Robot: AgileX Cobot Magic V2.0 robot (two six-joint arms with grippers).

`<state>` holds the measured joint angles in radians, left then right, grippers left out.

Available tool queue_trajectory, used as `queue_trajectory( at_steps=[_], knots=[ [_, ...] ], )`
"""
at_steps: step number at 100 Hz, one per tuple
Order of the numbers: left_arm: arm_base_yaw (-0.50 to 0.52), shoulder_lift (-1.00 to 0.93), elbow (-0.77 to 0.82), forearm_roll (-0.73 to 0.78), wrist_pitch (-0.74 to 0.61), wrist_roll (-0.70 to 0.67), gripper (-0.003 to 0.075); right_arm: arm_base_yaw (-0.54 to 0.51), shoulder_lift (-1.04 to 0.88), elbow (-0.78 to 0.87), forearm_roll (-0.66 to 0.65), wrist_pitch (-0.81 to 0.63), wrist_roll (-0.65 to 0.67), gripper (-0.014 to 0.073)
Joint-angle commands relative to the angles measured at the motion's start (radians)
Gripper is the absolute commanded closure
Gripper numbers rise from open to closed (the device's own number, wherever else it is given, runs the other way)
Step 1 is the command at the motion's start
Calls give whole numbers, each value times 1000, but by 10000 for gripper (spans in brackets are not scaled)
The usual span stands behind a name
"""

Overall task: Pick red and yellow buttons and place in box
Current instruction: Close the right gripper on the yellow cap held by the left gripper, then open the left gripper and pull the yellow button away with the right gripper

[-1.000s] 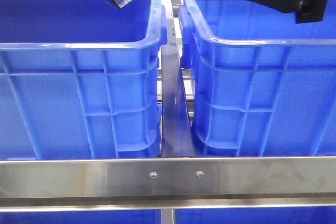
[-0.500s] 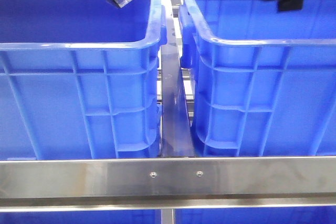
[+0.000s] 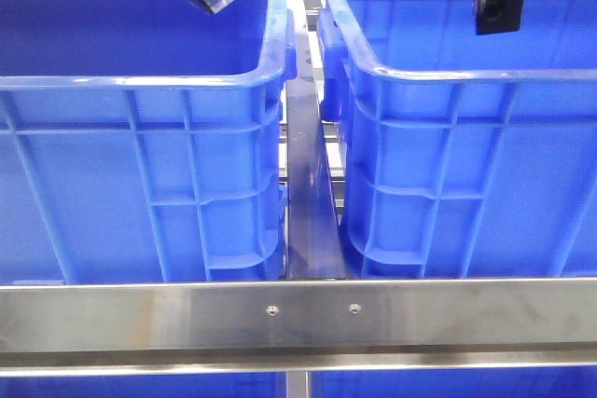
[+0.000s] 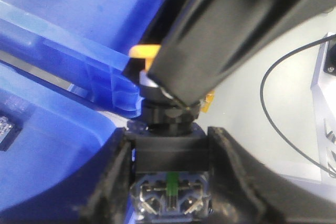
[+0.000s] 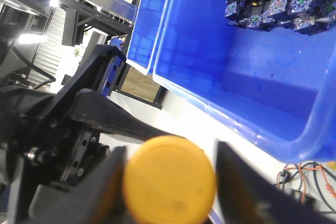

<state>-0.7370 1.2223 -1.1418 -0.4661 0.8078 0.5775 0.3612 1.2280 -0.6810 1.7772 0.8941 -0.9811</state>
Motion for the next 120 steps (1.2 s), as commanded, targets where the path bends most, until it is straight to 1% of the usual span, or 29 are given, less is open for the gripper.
queue_trajectory(
  at_steps=[1, 6, 12, 15, 28, 34, 41, 42, 43, 46, 48, 50, 52, 53, 57, 64, 69, 87, 93, 107, 120],
  knots=[
    [-7, -22, -30, -36, -59, 1, 739, 2, -17, -34, 70, 51, -18, 402],
    [-7, -22, -30, -36, -59, 1, 739, 2, -17, -34, 70, 55, -18, 482],
    [-7, -22, -30, -36, -59, 1, 739, 2, -17, -34, 70, 60, -18, 543],
    [-7, -22, -30, -36, -59, 1, 739, 2, -17, -34, 70, 62, -18, 559],
    [-7, -22, -30, -36, -50, 1, 727, 2, -17, -34, 70, 66, -18, 568],
    [-7, -22, -30, -36, -37, 1, 682, 2, -17, -34, 70, 66, -18, 568],
    [-7, -22, -30, -36, -25, 1, 574, 2, -17, -34, 70, 66, -18, 568],
    [-7, -22, -30, -36, -23, 1, 531, 2, -17, -34, 70, 66, -18, 568],
    [-7, -22, -30, -36, -23, 1, 531, 2, -17, -34, 70, 66, -18, 568],
    [-7, -22, -30, -36, -23, 1, 449, 2, -17, -34, 70, 66, -18, 568],
    [-7, -22, -30, -36, -23, 1, 416, 2, -17, -34, 70, 66, -18, 568],
    [-7, -22, -30, -36, -23, 1, 346, 2, -17, -34, 70, 66, -18, 568],
    [-7, -22, -30, -36, -23, 1, 311, 2, -17, -34, 70, 66, -18, 568],
    [-7, -22, -30, -36, -25, 1, 279, 2, -17, -34, 70, 66, -18, 568],
    [-7, -22, -30, -36, -29, 1, 194, 2, -17, -34, 70, 66, -18, 568],
    [-7, -22, -30, -36, -37, 1, 111, 2, -17, -34, 70, 66, -18, 568],
    [-7, -24, -30, -34, -37, 1, 97, 2, -17, -34, 70, 66, -18, 568],
    [-2, -54, -30, -32, -41, -1, 99, 1, -17, -34, 70, 56, -18, 568],
    [1, -70, -30, -27, -41, -22, 99, 1, -17, -34, 70, 46, -18, 568],
    [39, -125, -10, -19, -39, -66, 99, 1, -17, -34, 70, 35, -18, 568],
    [96, -223, 58, -17, -53, -100, 99, 0, -17, -34, 70, 18, -18, 568]
  ],
)
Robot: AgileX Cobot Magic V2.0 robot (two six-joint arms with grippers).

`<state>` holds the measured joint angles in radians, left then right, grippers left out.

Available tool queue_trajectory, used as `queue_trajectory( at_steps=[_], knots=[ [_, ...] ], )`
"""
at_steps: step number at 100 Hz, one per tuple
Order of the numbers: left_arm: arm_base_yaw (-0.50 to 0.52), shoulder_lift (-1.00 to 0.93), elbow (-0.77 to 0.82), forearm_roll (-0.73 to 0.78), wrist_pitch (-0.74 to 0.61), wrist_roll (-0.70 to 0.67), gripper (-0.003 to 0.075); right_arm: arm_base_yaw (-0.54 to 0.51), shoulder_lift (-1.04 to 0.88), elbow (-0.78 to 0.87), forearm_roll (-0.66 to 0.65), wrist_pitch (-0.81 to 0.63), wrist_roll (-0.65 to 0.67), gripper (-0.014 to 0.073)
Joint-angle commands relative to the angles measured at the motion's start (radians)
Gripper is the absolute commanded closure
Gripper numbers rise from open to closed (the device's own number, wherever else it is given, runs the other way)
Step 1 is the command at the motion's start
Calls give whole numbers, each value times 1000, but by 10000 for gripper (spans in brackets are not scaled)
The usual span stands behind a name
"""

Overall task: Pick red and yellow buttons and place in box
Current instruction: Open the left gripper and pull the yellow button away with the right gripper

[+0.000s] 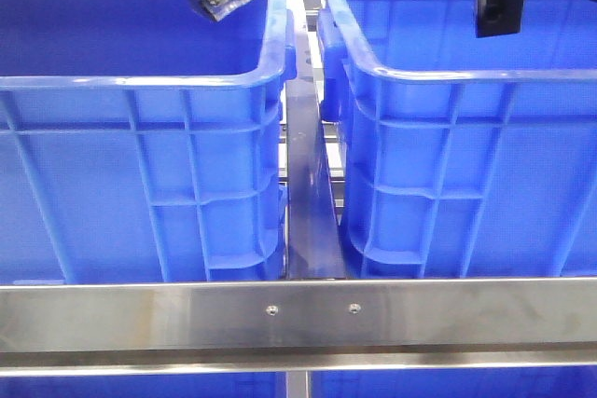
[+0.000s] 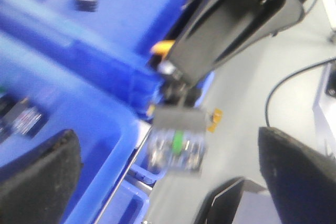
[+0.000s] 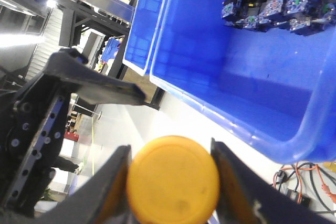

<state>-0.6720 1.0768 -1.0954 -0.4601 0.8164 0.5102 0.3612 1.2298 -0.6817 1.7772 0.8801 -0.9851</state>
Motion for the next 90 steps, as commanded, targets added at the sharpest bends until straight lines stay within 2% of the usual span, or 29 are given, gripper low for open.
queue_trajectory(
  at_steps=[1, 18, 45, 80, 85, 90],
  knots=[
    [35, -83, 16, -23, -62, -32, 99, 0, -19, -34, 70, 29, -14, 568],
    [149, -242, 126, 7, -139, -107, 99, 0, -19, -34, 70, -26, -14, 568],
    [396, -514, 230, 158, -213, -262, 99, 0, -20, -34, 70, -34, -23, 568],
    [656, -741, 360, 169, -215, -266, 103, -1, -20, -50, 70, -78, -25, 568],
    [674, -763, 380, 156, -217, -266, 121, -1, -20, -56, 70, -85, -27, 568],
    [684, -781, 398, 146, -231, -266, 174, -1, -20, -62, 70, -91, -33, 568]
  ],
)
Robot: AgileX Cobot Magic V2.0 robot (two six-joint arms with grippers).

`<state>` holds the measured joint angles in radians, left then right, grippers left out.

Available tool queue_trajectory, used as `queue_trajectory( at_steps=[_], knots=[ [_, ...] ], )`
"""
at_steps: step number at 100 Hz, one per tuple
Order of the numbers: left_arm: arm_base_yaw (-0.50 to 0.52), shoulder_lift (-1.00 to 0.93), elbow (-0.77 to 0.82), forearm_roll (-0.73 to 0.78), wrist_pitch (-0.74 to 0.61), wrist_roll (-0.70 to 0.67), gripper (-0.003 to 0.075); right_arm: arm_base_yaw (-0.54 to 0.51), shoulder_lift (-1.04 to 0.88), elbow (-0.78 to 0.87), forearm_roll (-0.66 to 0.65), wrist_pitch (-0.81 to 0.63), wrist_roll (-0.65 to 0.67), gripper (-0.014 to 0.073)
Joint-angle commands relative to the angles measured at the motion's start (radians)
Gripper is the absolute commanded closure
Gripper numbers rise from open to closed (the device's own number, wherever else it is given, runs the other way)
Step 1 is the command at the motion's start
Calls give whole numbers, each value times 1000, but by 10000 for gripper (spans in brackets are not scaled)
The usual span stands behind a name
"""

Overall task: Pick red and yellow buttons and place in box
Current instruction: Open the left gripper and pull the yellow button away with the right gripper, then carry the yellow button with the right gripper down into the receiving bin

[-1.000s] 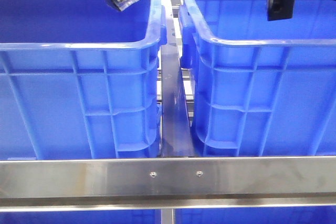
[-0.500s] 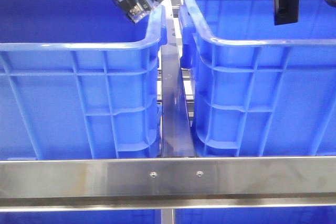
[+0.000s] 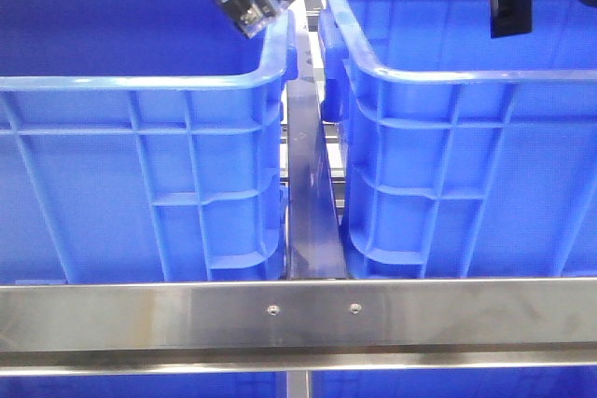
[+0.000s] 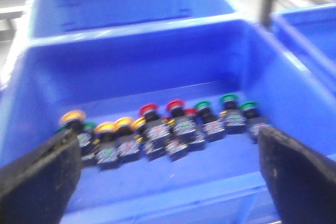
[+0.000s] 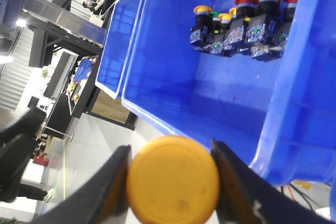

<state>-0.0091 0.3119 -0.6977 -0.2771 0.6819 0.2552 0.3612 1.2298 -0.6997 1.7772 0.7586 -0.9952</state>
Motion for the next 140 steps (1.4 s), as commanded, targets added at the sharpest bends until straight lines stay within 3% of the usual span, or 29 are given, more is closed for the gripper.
queue_trajectory(
  at_steps=[1, 9, 25, 50, 88, 105, 140],
  knots=[
    [23, -20, 5, -39, -99, -11, 183, -1, -20, -44, 70, 27, -23, 568],
    [28, -35, 23, -41, -111, -11, 326, -1, -20, -56, 70, 10, -23, 568],
    [28, -37, 27, -41, -123, -11, 736, -37, -22, -89, 70, -19, -24, 568],
    [28, -37, 27, -41, -136, -11, 739, -202, -22, -140, 70, 64, -23, 568],
    [28, -35, 27, -41, -136, -11, 739, -551, 17, -148, 69, 33, -27, 568],
    [28, -35, 27, -41, -136, -11, 739, -600, 132, -208, 69, 33, -33, 568],
    [28, -35, 27, -41, -136, -11, 739, -601, 405, -386, 70, 45, -33, 568]
  ],
)
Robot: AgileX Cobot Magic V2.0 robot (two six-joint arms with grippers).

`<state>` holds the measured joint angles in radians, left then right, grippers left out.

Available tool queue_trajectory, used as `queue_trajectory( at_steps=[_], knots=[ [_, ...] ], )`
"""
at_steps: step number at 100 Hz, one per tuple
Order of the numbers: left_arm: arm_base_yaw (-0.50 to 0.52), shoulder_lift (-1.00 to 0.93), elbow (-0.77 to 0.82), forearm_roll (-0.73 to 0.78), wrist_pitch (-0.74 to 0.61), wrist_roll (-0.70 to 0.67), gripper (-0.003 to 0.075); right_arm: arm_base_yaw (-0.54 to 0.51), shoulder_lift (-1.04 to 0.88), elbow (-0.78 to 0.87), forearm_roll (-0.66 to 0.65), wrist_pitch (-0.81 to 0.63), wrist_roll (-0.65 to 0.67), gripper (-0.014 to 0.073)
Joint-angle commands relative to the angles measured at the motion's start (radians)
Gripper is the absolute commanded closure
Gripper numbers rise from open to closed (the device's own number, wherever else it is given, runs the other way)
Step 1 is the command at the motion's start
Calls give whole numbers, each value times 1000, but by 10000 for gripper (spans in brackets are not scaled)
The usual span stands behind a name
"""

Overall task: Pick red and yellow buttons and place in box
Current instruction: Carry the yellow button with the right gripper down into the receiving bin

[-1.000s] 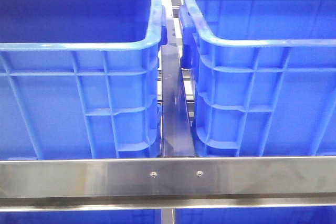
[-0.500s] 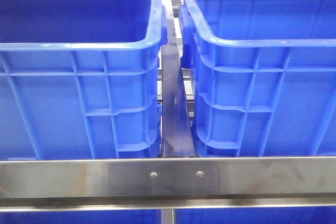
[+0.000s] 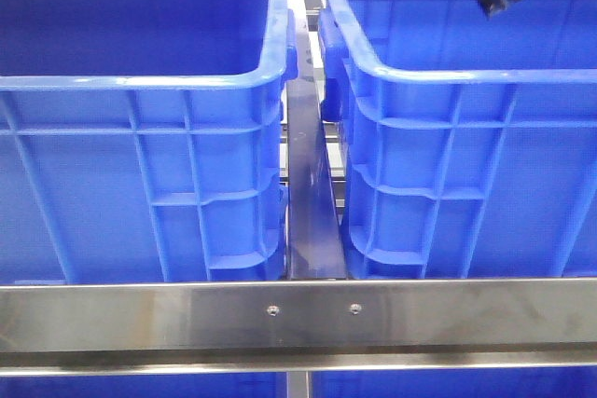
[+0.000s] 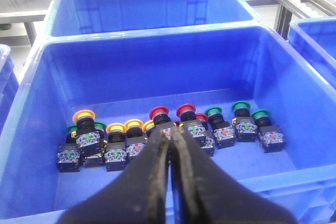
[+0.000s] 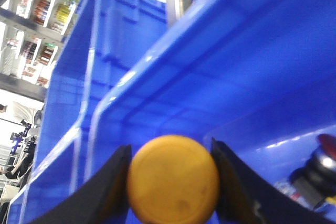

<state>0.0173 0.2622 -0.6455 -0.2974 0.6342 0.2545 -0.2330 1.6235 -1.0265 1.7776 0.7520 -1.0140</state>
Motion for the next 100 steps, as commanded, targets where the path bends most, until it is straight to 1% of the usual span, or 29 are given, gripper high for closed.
queue_trajectory(
  at_steps=[1, 21, 42, 75, 100],
  knots=[
    [2, 14, -25, -21, -88, -11, 739, -6, 16, -62, 69, 52, -14, 568],
    [2, 14, -25, -21, -88, -11, 739, -6, 128, -126, 69, 67, -14, 568],
    [2, 14, -25, -21, -88, -11, 739, -6, 202, -183, 69, 65, -14, 568],
    [2, 14, -25, -21, -86, -11, 739, -6, 271, -241, 69, 61, -14, 568],
    [2, 14, -25, -21, -84, -11, 739, -6, 305, -246, 69, 55, -13, 568]
  ],
)
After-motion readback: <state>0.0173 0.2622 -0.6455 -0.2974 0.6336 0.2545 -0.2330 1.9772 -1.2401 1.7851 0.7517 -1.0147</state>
